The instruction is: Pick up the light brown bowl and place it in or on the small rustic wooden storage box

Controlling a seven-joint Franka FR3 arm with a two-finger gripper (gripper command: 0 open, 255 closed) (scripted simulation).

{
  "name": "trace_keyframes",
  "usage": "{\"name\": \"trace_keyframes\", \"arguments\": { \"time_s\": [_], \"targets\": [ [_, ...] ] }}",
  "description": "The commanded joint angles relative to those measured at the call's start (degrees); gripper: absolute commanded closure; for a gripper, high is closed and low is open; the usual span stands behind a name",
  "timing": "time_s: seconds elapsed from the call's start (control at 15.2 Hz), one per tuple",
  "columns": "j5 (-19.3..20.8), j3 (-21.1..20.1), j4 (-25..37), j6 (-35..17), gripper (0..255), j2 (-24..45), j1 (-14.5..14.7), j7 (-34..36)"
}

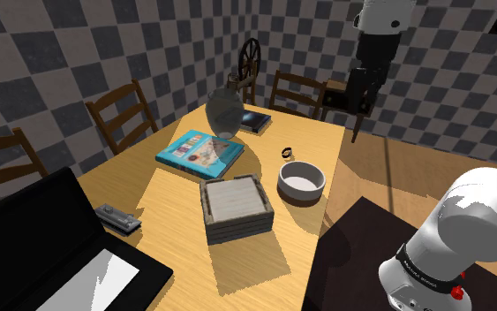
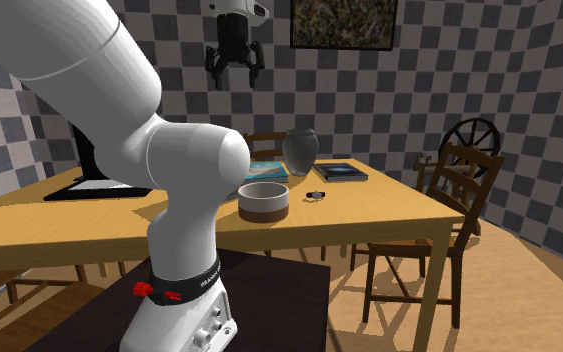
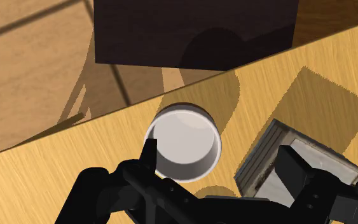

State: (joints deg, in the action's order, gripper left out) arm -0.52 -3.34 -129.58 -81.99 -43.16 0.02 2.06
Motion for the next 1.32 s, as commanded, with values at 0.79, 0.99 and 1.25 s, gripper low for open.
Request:
{"name": "trace_keyframes", "arguments": {
  "time_s": [0.79, 0.99, 1.25],
  "targets": [
    [-3.1, -1.8, -14.7, -25.0, 0, 9.8, 0.6, 2.3],
    [-3.8, -2.4, -16.6, -31.6, 0, 14.4, 0.7, 2.7],
    [-4.6, -3.1, -17.9, -40.5, 0, 21.7, 0.9, 3.2]
  ]
}}
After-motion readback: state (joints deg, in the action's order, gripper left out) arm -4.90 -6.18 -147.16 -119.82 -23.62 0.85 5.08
